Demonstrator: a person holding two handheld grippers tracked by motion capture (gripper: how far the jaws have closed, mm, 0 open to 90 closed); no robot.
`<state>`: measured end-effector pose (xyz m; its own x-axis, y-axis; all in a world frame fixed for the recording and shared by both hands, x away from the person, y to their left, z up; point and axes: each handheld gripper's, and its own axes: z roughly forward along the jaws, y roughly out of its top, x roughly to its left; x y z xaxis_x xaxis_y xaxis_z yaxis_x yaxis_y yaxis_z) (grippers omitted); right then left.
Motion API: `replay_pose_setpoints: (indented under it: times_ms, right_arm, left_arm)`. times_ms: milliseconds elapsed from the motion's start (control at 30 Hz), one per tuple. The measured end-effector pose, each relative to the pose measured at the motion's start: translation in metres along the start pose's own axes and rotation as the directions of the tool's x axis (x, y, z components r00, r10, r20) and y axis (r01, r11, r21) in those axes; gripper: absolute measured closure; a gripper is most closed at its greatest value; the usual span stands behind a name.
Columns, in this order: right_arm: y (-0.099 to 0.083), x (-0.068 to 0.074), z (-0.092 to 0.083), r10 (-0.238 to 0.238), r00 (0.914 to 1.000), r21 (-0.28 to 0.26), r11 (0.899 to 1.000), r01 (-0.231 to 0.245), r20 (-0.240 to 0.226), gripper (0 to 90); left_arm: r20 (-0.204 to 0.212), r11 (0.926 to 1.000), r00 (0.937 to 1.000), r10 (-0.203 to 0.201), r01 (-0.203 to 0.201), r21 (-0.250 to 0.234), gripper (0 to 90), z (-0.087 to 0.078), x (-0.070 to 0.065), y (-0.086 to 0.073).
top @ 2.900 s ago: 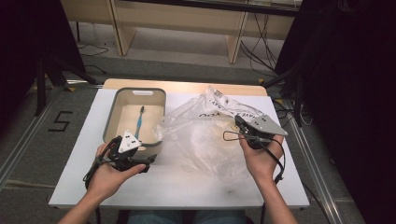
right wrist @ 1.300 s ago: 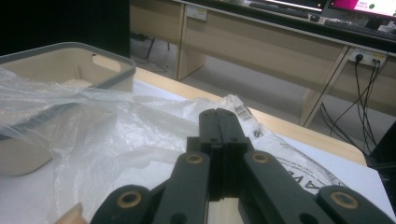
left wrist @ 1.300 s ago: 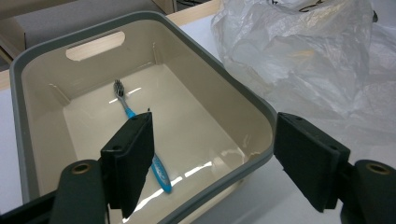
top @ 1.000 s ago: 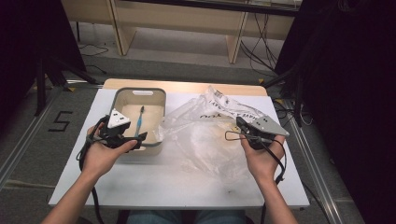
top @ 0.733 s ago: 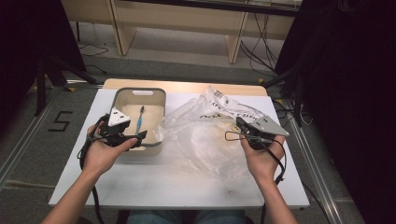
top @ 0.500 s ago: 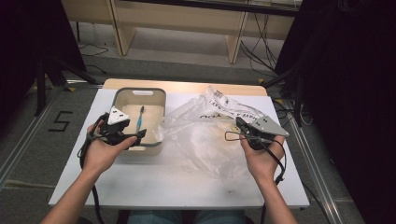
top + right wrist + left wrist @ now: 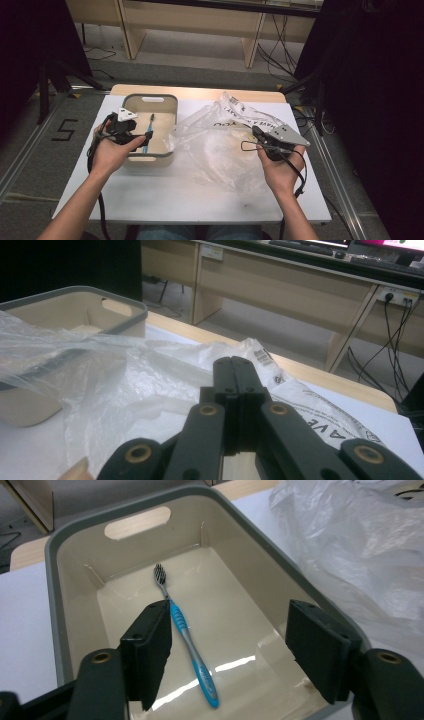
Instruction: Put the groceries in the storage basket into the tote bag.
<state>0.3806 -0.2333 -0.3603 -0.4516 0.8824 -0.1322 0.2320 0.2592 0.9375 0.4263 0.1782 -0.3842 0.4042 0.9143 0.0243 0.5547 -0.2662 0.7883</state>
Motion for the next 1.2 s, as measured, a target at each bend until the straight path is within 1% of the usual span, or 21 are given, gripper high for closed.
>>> replay_pose_setpoints:
  times_ms: [167,200,267,333,400,500,533,700,800,867,933,1067,1167,1200]
  right_arm:
    - [-0.001,0.000,0.002,-0.004,1.0000,0.005,1.000,0.004,-0.004,90.0]
    - [-0.001,0.000,0.002,-0.004,1.0000,0.006,1.000,0.004,-0.004,90.0]
    - [-0.002,0.000,0.003,-0.004,1.0000,0.007,1.000,0.004,-0.005,90.0]
    - [-0.002,0.001,0.003,-0.004,1.0000,0.010,1.000,0.004,-0.006,90.0]
    - [-0.003,0.002,0.003,-0.007,0.9999,0.012,1.000,0.007,-0.008,90.0]
    - [-0.002,0.002,0.003,-0.006,0.9999,0.011,1.000,0.006,-0.009,90.0]
    - [-0.002,0.002,0.003,-0.007,0.9999,0.009,1.000,0.008,-0.010,90.0]
    - [-0.002,0.002,0.004,-0.009,0.9999,0.011,1.000,0.010,-0.010,90.0]
    - [-0.003,0.002,0.004,-0.010,0.9999,0.012,1.000,0.010,-0.010,90.0]
    - [-0.003,0.002,0.004,-0.010,0.9999,0.012,1.000,0.010,-0.011,90.0]
    - [-0.003,0.003,0.004,-0.010,0.9999,0.012,1.000,0.010,-0.011,90.0]
    - [-0.003,0.003,0.004,-0.014,0.9999,0.012,1.000,0.014,-0.010,90.0]
    - [-0.003,0.002,0.004,-0.012,0.9999,0.011,1.000,0.012,-0.009,90.0]
    - [-0.003,0.002,0.004,-0.013,0.9999,0.012,1.000,0.013,-0.009,90.0]
  left_arm:
    - [-0.008,0.9993,0.9999,0.007,-0.007,0.037,38.4,0.017,0.003,0.012]
    - [-0.009,0.9988,1.0000,0.003,-0.003,0.048,38.7,0.021,0.004,0.014]
    - [-0.006,0.9967,0.9999,0.009,-0.008,0.081,39.2,0.031,0.006,0.018]
    - [-0.005,0.9942,1.0000,0.004,-0.004,0.107,40.6,0.040,0.009,0.021]
    - [-0.021,0.9913,0.9998,-0.003,0.006,0.131,41.6,0.049,0.012,0.023]
    - [-0.028,0.9861,0.9994,-0.017,0.021,0.164,42.7,0.062,0.017,0.024]
    - [-0.033,0.9828,0.9993,-0.017,0.023,0.183,43.0,0.066,0.019,0.024]
    - [-0.050,0.9679,0.9979,-0.040,0.051,0.246,44.6,0.086,0.026,0.020]
    - [-0.043,0.9574,0.9975,-0.056,0.066,0.281,47.6,0.096,0.029,0.019]
    - [-0.052,0.9539,0.9961,-0.071,0.083,0.288,49.0,0.100,0.030,0.019]
    - [-0.056,0.9460,0.9964,-0.064,0.078,0.315,50.0,0.106,0.030,0.019]
    - [-0.065,0.9329,0.9959,-0.064,0.082,0.351,51.5,0.117,0.031,0.016]
    - [-0.068,0.9194,0.9956,-0.064,0.085,0.384,53.0,0.125,0.031,0.012]
    - [-0.068,0.9159,0.9956,-0.065,0.086,0.392,53.4,0.128,0.032,0.011]
